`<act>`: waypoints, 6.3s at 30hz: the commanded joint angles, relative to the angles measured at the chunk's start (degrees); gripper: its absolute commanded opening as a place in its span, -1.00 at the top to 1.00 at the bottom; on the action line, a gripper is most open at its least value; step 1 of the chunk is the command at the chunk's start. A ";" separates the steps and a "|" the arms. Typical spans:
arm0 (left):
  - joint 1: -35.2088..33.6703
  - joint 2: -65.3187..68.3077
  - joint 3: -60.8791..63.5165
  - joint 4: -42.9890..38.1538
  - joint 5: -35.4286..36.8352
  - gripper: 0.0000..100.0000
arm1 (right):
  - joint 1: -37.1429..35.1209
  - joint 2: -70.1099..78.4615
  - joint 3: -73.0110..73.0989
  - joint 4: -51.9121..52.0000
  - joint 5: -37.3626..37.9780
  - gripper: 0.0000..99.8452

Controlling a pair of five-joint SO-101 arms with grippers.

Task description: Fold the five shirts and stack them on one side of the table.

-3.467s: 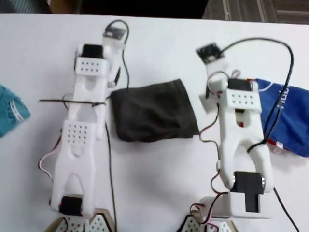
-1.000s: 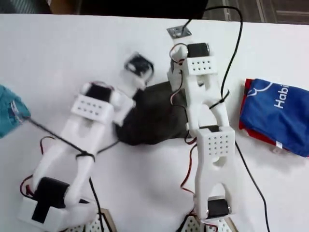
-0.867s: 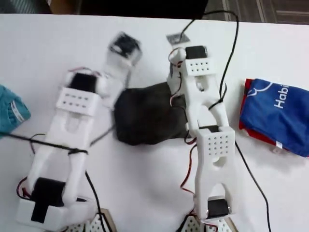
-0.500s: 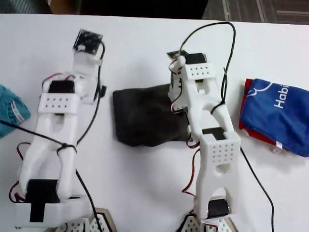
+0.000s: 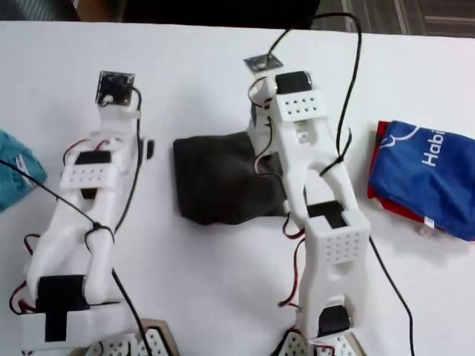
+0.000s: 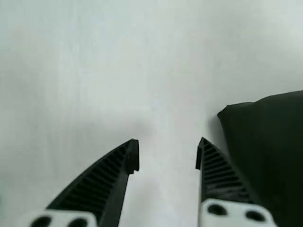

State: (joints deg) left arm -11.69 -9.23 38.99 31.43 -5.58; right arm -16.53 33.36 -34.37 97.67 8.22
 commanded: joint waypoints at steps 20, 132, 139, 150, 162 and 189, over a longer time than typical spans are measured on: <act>-0.35 -1.85 5.85 -9.67 0.44 0.56 | 2.07 20.35 -3.16 0.57 -3.69 0.24; 1.23 2.90 3.65 -11.69 0.26 0.56 | 47.52 -6.29 -24.18 0.75 20.66 0.35; 1.23 2.90 3.65 -11.69 0.26 0.56 | 32.31 -25.27 7.82 -1.01 20.13 0.35; 1.23 2.90 3.65 -11.69 0.26 0.56 | 33.45 -27.12 30.07 -16.57 20.48 0.39; 2.11 2.90 3.91 -11.69 0.18 0.56 | 36.18 -27.03 30.95 -20.18 20.57 0.86; 2.11 2.90 3.91 -11.69 0.18 0.56 | 41.45 -35.47 30.68 -15.69 31.82 0.73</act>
State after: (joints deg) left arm -10.02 -6.07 44.97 20.79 -5.58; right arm 27.87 4.00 -3.34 81.58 41.89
